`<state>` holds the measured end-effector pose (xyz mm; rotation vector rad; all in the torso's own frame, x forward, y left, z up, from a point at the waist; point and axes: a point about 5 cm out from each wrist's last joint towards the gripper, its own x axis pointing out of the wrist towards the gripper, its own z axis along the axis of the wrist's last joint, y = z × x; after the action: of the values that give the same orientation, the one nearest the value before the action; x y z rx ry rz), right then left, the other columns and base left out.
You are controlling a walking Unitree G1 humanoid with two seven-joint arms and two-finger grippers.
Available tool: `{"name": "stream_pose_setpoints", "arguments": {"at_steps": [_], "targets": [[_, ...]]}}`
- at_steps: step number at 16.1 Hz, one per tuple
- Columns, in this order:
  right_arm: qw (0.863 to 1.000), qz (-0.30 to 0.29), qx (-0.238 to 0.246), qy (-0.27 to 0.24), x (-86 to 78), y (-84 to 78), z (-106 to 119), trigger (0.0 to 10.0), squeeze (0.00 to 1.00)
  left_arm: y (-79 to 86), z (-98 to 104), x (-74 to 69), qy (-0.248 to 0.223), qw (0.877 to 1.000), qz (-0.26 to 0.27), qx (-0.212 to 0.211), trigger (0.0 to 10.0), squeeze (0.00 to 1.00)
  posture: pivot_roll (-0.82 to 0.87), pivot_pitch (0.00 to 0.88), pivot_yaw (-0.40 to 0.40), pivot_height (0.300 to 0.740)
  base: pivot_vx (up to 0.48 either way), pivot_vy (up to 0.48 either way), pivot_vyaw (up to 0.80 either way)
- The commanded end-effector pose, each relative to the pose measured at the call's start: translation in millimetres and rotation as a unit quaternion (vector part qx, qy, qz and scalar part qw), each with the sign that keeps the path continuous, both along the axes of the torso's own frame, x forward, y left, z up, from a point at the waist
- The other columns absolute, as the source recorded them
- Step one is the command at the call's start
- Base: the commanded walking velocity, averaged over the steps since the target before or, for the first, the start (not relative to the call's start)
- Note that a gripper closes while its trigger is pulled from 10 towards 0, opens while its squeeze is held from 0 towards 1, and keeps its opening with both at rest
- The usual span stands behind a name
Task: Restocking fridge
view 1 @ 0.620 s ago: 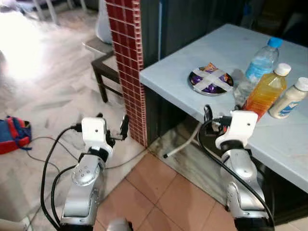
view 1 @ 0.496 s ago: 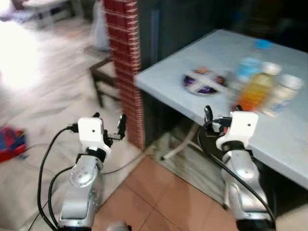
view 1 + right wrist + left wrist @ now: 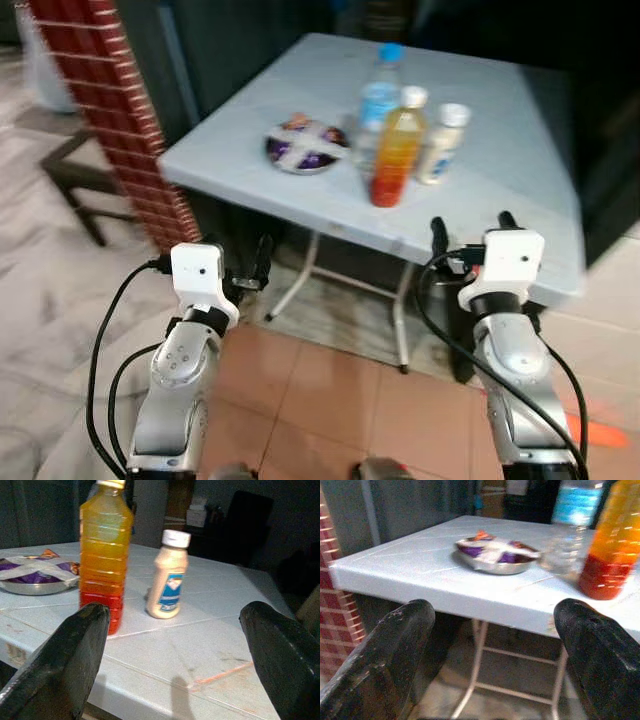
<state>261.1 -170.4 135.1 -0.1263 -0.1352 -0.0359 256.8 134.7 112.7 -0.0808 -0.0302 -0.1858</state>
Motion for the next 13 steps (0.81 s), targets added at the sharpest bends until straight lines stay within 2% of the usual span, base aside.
{"name": "stream_pose_setpoints", "arguments": {"at_steps": [1, 7, 12, 13], "targets": [[1.0, 0.006, -0.005, -0.003, -2.1, 0.2, 3.9, 10.0, 0.0, 1.4, -0.8, -1.1, 0.005, 1.0, -0.002, 0.002, 10.0, 0.0, -0.02, 0.046, 0.034, 0.74, 0.277, 0.0, 0.0], [0.999, 0.032, -0.019, -0.008, -0.9, 8.7, 5.0, 10.0, 0.0, 2.7, -2.8, -3.6, 0.01, 1.0, -0.003, 0.004, 10.0, 0.0, -0.01, 0.036, 0.034, 0.74, 0.318, 0.0, 0.0], [0.996, 0.052, -0.063, -0.038, 3.4, 12.8, 13.3, 10.0, 0.0, 4.9, -2.3, -4.7, 0.007, 1.0, 0.001, 0.008, 10.0, 0.0, 0.0, 0.029, 0.031, 0.74, 0.315, 0.0, 0.0], [0.995, 0.055, -0.067, -0.041, 3.6, 14.2, 14.1, 10.0, 0.0, 5.4, -1.9, -4.6, 0.006, 1.0, 0.004, 0.005, 10.0, 0.0, 0.0, 0.029, 0.03, 0.74, 0.0, 0.0, 0.0]]}}
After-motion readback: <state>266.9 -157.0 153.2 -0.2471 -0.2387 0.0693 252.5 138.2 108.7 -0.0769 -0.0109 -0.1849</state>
